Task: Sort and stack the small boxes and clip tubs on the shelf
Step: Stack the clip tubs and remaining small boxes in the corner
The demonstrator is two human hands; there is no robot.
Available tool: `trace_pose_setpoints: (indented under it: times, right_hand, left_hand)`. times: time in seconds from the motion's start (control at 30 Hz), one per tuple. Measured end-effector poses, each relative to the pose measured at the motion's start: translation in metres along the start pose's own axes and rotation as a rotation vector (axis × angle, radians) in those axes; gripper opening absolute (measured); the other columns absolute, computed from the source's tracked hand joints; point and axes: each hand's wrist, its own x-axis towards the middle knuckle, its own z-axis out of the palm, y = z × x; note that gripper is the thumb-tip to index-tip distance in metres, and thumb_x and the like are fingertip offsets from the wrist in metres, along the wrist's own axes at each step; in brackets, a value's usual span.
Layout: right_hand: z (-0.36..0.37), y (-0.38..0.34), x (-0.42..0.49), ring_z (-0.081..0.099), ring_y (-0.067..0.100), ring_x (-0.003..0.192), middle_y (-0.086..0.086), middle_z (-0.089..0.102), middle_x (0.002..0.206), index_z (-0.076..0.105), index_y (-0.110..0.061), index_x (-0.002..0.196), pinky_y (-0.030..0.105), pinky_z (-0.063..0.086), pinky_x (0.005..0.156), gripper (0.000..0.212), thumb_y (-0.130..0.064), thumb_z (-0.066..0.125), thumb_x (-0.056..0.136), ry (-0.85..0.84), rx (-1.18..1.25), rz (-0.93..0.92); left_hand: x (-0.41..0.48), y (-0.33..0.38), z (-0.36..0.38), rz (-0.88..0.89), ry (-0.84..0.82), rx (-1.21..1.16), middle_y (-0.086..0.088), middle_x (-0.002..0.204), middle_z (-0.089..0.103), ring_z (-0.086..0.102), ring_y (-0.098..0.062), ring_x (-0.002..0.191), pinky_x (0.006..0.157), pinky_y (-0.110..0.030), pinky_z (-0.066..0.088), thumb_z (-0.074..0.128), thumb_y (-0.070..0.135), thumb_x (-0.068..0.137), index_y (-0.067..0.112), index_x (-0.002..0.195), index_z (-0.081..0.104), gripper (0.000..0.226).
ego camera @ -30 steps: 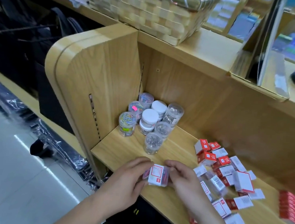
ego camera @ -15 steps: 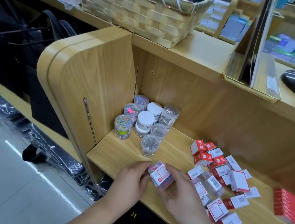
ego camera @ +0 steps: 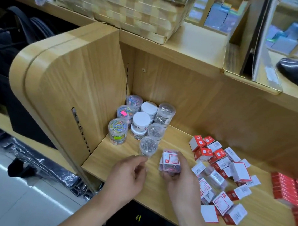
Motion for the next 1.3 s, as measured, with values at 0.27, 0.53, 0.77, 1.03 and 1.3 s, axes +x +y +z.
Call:
trace_pose_setpoints:
  times: [0.27, 0.53, 0.77, 1.03, 1.3]
  right_hand:
    - [0.016, -0.019, 0.037, 0.067, 0.020, 0.107, -0.004, 0.072, 0.113, 0.041, -0.031, 0.147, 0.030, 0.049, 0.082, 0.068, -0.024, 0.071, 0.086, 0.132, 0.071, 0.092]
    - [0.022, -0.029, 0.084, 0.068, 0.018, 0.087, -0.007, 0.071, 0.092, 0.060, -0.028, 0.119, 0.030, 0.050, 0.073, 0.042, -0.006, 0.068, 0.084, 0.204, 0.209, 0.076]
    - [0.027, -0.028, 0.097, 0.069, 0.026, 0.079, 0.003, 0.072, 0.084, 0.057, -0.024, 0.128, 0.039, 0.056, 0.071, 0.042, -0.012, 0.066, 0.089, 0.213, 0.110, 0.041]
    - [0.024, -0.030, 0.096, 0.068, 0.022, 0.090, -0.003, 0.071, 0.094, 0.056, -0.025, 0.126, 0.037, 0.055, 0.077, 0.054, 0.005, 0.064, 0.081, 0.206, 0.179, 0.051]
    - [0.019, -0.029, 0.088, 0.066, 0.025, 0.075, -0.002, 0.068, 0.078, 0.053, -0.027, 0.130, 0.034, 0.049, 0.061, 0.050, -0.004, 0.060, 0.086, 0.192, 0.102, -0.002]
  left_hand:
    - [0.034, 0.004, -0.026, 0.144, 0.034, 0.003, 0.014, 0.079, 0.067, 0.065, -0.007, 0.069, 0.065, -0.035, 0.056, 0.064, 0.031, 0.087, 0.028, 0.091, 0.068, 0.007]
    - [0.073, 0.011, -0.035, 0.274, -0.033, 0.179, 0.017, 0.094, 0.058, 0.061, -0.005, 0.080, 0.072, -0.032, 0.054, 0.062, 0.039, 0.088, 0.028, 0.109, 0.068, 0.025]
    - [0.080, 0.008, -0.034, 0.272, -0.045, 0.154, 0.017, 0.094, 0.061, 0.061, -0.003, 0.078, 0.072, -0.030, 0.054, 0.062, 0.038, 0.087, 0.027, 0.110, 0.069, 0.026]
    - [0.081, 0.011, -0.029, 0.300, -0.028, 0.094, 0.014, 0.086, 0.060, 0.059, -0.008, 0.070, 0.066, -0.034, 0.055, 0.058, 0.037, 0.087, 0.022, 0.106, 0.070, 0.027]
    - [0.069, 0.019, -0.020, 0.317, -0.031, 0.058, 0.016, 0.085, 0.062, 0.059, 0.001, 0.070, 0.064, -0.029, 0.055, 0.062, 0.034, 0.087, 0.024, 0.104, 0.071, 0.022]
